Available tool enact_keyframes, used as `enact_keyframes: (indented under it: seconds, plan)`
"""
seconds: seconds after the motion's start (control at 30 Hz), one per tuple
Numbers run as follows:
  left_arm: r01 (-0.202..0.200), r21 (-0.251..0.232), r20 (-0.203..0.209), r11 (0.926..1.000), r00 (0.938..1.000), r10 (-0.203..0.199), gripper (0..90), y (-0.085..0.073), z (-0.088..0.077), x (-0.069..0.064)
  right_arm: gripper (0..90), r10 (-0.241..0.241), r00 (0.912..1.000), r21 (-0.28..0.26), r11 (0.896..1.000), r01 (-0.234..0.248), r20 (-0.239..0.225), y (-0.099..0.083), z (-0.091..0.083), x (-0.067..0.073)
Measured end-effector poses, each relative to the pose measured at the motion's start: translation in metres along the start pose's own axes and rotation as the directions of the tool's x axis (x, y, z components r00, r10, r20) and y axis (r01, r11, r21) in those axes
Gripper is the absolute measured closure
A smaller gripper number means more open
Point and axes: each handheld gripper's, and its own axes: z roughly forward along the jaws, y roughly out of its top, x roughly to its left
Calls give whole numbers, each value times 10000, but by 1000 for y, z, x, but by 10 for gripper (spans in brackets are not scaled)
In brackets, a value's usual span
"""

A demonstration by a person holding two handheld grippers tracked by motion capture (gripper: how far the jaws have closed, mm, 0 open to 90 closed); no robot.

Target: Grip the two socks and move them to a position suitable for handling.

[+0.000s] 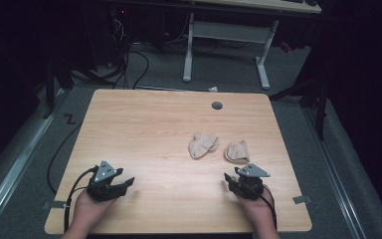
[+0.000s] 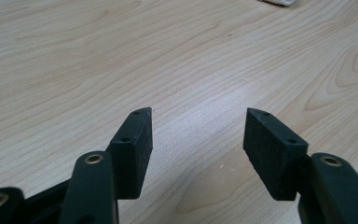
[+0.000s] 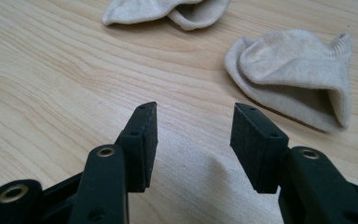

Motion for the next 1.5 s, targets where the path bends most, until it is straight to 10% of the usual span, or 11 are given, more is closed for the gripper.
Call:
enact_keyframes:
  seconds: [0.77, 1.0, 1.5]
  plan:
    - [179, -16, 2, 9998, 9998, -179, 438, -1, -3, 2, 550, 184, 9998, -94, 9998, -183, 93, 4, -1, -8]
    - [426, -187, -125, 9989, 9990, -428, 468, -5, -10, 3, 814, 634, 9965, -50, 9980, -632, 547, 19, 0, -33]
    - [425, 63, 70, 9991, 9991, -426, 459, -7, -8, 4, 900, 1038, 9837, 624, 9915, -1139, 1469, 55, 36, -72]
